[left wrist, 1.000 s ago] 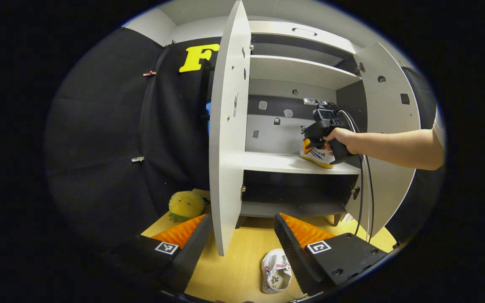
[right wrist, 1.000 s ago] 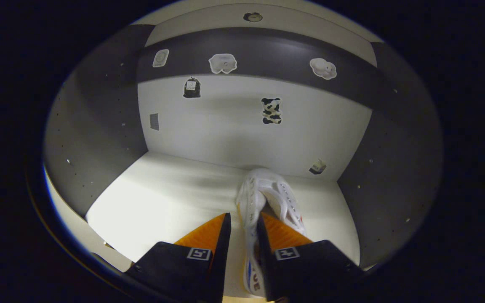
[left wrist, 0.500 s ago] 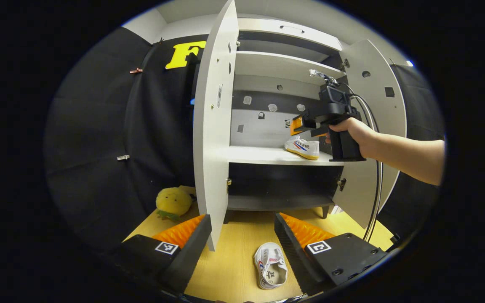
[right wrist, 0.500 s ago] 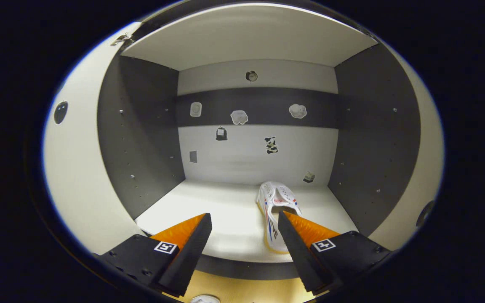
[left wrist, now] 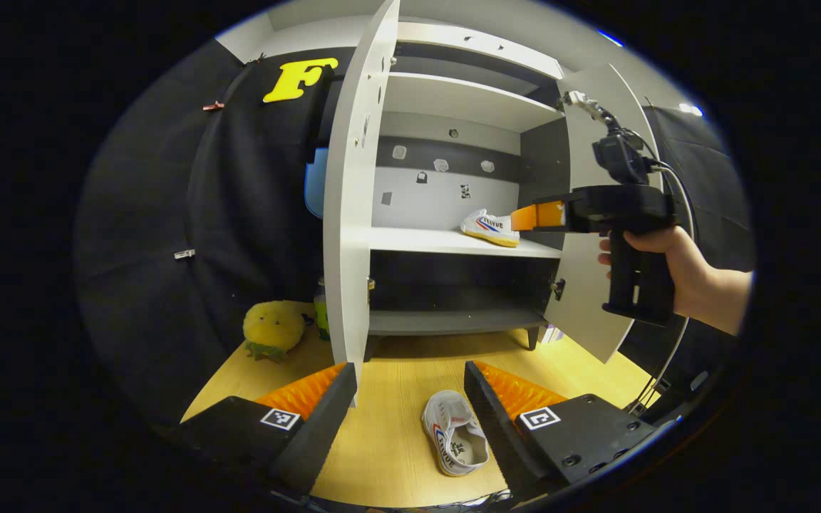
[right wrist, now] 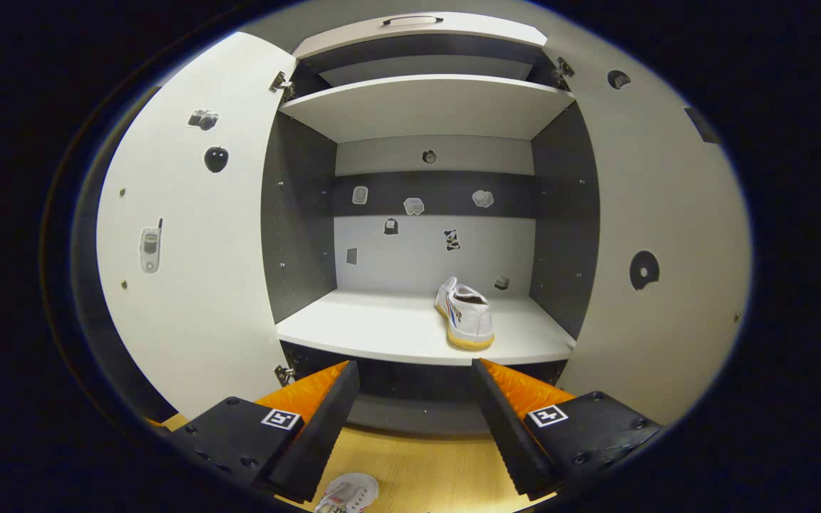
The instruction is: Grab one shoe with the right hand and put it into the shoe cabinet, grab the other shoe with the left hand and put it into the shoe cabinet; then close the right door with the right hand and the left door with the left hand.
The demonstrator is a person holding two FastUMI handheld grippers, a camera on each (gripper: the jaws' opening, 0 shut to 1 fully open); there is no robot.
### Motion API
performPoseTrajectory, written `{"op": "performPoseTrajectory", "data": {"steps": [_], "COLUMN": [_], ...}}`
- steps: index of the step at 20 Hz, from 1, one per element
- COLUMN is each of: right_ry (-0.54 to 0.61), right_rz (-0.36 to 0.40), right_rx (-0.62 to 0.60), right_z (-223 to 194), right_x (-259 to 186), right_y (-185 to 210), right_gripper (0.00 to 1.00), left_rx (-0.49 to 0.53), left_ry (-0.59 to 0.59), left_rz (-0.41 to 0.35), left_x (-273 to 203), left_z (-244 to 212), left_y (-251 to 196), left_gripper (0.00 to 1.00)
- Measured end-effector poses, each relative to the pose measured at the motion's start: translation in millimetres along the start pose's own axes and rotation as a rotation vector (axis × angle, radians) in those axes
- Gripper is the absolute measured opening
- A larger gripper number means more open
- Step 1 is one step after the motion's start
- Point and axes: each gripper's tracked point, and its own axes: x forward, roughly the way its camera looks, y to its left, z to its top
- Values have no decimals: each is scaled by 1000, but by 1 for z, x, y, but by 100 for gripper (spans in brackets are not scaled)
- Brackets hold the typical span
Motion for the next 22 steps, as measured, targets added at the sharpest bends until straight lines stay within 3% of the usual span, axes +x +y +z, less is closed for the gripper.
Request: {"op": "performPoseTrajectory", "data": {"steps": [3,6,10,15,22], "right_ry": [24,120,248,316,392], "right_rz": [-28,-64,-166,-239,-293], "right_rx": [19,69,163,179,178], "right_z": [-37,-93,-151,-184,-207], "right_x": [-41,-78,-123,-168,-204], "right_y": [-8,-18,-47,-70,-97], "right_gripper": [99,99,99,99,99], "left_rx": [-14,-26,-8,-9,169], "left_ry": [45,98,160,284,365], "left_rz": [-42,-67,-107,-144,-118], "left_x": [3,8,22,52,113], "left_z": [-26,-51,-83,-138,-190], "left_y": [-7,-15,-29,-42,-44], "left_gripper": [95,96,96,96,95]}}
